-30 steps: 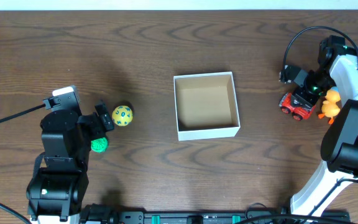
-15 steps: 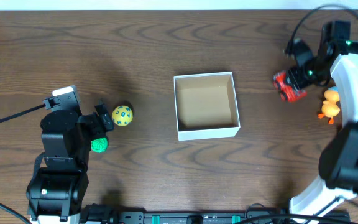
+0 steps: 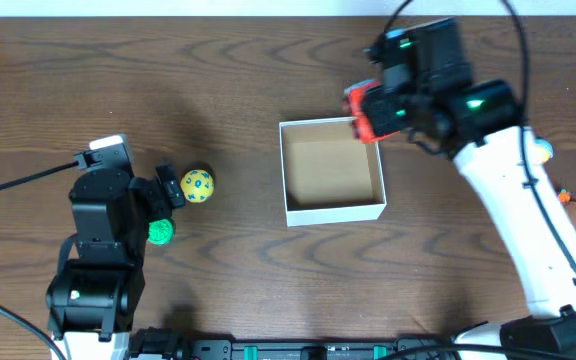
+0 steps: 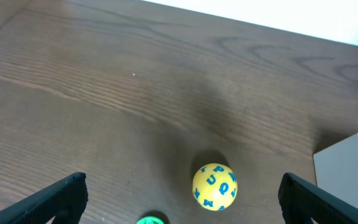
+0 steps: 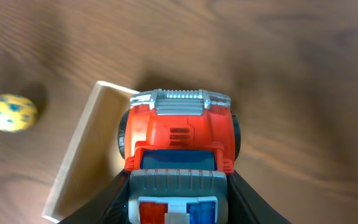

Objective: Pack container
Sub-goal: 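Carry the red truck into the white box and release it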

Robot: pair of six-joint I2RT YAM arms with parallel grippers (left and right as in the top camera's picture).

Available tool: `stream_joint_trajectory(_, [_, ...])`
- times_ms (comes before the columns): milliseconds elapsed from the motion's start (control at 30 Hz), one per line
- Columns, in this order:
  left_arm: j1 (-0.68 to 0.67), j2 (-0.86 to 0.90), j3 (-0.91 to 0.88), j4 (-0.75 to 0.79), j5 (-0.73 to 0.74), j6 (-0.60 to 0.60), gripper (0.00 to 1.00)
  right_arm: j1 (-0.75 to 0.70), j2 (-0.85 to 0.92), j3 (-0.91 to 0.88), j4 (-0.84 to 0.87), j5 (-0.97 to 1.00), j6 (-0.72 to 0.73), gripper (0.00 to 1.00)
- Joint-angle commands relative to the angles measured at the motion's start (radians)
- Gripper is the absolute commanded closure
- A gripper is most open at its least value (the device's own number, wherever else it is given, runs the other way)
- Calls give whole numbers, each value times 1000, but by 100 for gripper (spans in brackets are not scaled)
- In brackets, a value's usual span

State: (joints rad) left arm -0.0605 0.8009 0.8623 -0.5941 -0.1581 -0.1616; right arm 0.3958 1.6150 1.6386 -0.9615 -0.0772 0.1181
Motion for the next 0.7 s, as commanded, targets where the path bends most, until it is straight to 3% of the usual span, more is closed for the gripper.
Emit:
stream_joint_trajectory(0, [5,10,22,3,-11,-16,2,53,43,-18,3,68,201,99])
stream_joint_trajectory(367, [5,15,22,3,-11,-16,2,80,313,-19,-92,134,365,99])
stream_joint_trajectory(600, [5,15,22,3,-11,-16,2,73,455,-19,-54,134,368,99])
stream_joint_trajectory(667, [5,15,22,3,-11,-16,2,64,473,-19,-39,135,367,93])
